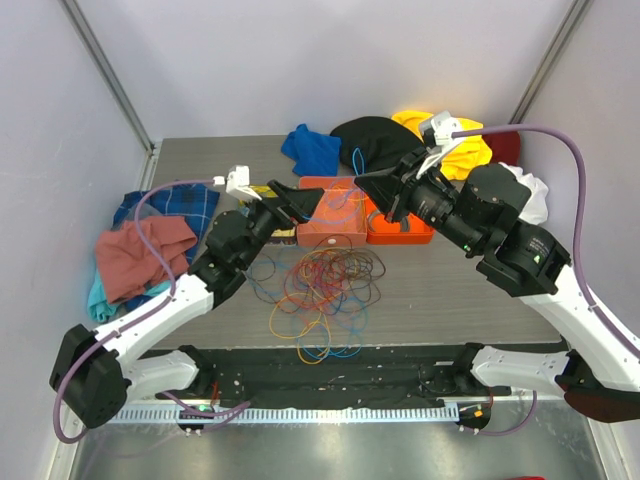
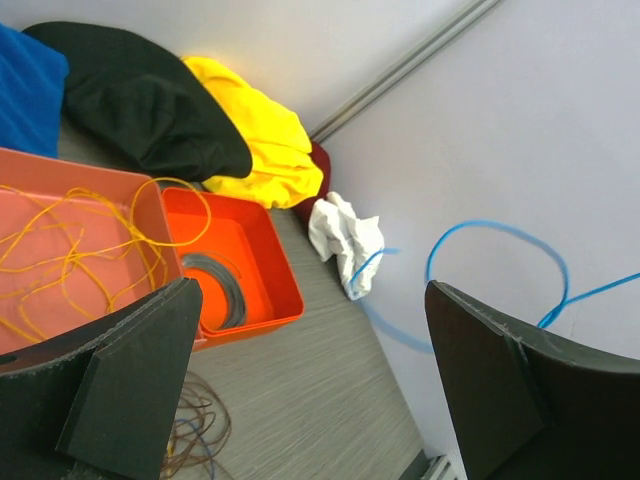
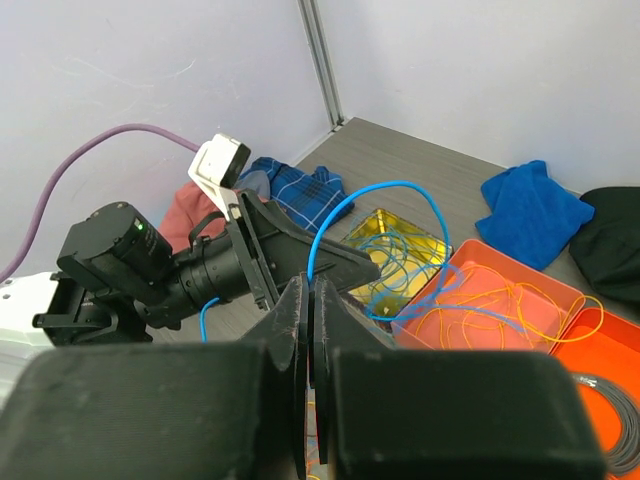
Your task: Untangle the cables
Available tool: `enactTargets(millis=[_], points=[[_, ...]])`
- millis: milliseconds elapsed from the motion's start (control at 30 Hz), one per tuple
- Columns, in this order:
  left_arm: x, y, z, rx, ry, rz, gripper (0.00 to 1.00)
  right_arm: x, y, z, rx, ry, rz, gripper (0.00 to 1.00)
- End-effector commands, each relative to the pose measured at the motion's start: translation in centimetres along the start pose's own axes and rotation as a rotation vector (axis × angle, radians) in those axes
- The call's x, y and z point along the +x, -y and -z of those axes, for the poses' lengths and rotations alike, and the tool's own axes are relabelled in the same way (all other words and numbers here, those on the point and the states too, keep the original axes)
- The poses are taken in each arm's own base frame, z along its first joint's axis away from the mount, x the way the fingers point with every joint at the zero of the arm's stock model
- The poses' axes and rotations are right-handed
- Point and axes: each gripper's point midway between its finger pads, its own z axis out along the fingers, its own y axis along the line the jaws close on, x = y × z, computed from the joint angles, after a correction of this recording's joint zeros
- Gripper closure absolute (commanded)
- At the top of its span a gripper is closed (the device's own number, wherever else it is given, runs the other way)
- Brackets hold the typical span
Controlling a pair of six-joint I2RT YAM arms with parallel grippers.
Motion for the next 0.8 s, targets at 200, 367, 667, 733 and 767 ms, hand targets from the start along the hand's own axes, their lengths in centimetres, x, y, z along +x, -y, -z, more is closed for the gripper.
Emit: enactTargets(millis=[200,367,667,733,767], points=[[-2.7,2.3,-0.9,0.136,0.043,0.19,0.0,-0.8,-0.6,0.3,-0.033,0.032,0.009,0.99],[-2.2,3.0,-1.0,0.185,0.004,0.21,0.0,-0.7,-0.6,0.2,-0.033,0.029,0.008,0.99],[-1.0,5.2,-1.2,0.315,-0.071,0.241,0.0,-0.4,-0.8,-0.1,-0.041,0.022,0.005,0.99],[-0.2,5.2,-1.4,0.331,-0.103,0.256,0.0,-0.5,-0.8,-0.2,-0.043,0.023,0.005,0.99],[-0.3,5.5,-1.4,0.345,-0.104,0.261,0.0,-0.5,-0.8,-0.2,-0.043,0.025,0.005,0.99]])
